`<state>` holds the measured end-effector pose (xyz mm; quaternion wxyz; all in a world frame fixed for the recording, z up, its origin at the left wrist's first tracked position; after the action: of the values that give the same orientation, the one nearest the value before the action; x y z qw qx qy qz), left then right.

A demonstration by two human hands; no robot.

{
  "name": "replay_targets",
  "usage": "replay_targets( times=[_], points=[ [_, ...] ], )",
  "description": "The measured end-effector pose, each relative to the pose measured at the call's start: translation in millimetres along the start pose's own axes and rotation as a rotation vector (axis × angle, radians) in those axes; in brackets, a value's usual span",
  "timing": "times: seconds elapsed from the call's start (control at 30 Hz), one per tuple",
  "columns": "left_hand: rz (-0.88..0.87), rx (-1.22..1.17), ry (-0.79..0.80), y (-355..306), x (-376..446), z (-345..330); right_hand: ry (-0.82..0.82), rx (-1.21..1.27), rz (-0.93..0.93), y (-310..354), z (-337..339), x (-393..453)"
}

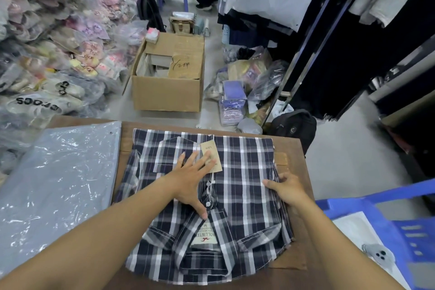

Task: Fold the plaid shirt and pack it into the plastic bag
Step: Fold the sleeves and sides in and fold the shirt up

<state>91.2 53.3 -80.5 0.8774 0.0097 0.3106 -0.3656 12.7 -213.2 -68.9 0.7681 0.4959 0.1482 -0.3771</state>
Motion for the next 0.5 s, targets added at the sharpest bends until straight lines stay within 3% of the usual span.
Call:
replay_targets(
  times=[0.3, 0.5],
  points=[
    [-0.028, -0.011, 0.004, -61.7, 39.9, 4.9, 0.06, 0.245, 0.13, 43.3, 63.8, -39.9],
    [-0.023, 0.04, -0.016, -78.5, 51.0, 9.3, 0.226, 0.06, 0.278, 103.4, 14.4, -76.1]
  ],
)
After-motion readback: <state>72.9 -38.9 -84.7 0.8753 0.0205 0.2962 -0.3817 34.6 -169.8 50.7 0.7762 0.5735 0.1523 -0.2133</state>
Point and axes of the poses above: each hand's wrist, its own x-axis towards the middle knuckle, its own z-axis out of the back of the hand, y = z × x, the point moved 8 cm from there along x, towards the middle knuckle, and after that the axes turned 3 degrees about x, right-handed, at the moved point
